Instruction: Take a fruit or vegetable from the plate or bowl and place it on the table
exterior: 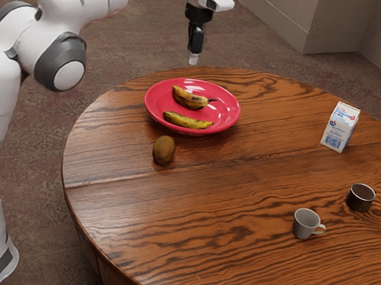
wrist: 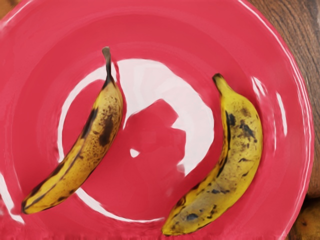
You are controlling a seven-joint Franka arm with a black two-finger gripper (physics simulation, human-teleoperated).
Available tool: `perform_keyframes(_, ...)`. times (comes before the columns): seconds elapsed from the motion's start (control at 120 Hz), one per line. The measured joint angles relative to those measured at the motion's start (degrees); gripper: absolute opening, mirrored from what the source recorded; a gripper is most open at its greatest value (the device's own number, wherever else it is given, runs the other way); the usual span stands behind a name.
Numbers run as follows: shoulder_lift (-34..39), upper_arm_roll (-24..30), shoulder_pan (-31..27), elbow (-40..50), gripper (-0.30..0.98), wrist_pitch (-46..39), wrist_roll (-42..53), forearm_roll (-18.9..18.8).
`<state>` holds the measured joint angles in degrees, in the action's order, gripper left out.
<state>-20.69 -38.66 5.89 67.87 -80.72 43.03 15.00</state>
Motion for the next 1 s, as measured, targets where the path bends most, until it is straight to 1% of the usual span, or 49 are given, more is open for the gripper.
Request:
perform_keyframes(0.05,-0.1,0.0,-2.0,0.6,0.68,-0.5,0.6,1.2)
perform_keyframes(0.117,-0.6,0.3,-2.6,0.9,0.68,-1.0,1.2,2.0)
perform_keyframes(0.183,-0.7,0.2,-2.7,1.0,0.68,-1.1,1.6,-0.4)
perform_keyframes(0.275,-0.7,0.5,0.1,0.6,0.68,-0.7,2.0,-4.5)
perform_keyframes(0.367,-0.6,0.1,0.5,0.4,0.68,0.2,1.9,-7.7)
perform_keyframes(0.442,-0.6,-0.1,-0.5,0.4,0.68,2.1,1.4,-9.0)
perform_keyframes(0.508,-0.5,0.4,0.3,0.3,0.68,3.2,1.1,-9.5)
perform_keyframes(0.717,0.1,0.3,0.9,0.2,0.68,4.7,1.5,-9.4)
perform_keyframes(0.808,0.7,0.3,3.3,0.3,0.68,4.9,1.9,-9.8)
perform_keyframes(0.908,0.4,0.6,3.8,0.6,0.68,3.9,3.8,-6.5)
perform_keyframes(1.0,0.0,0.9,4.3,0.7,0.68,2.1,6.3,-5.1)
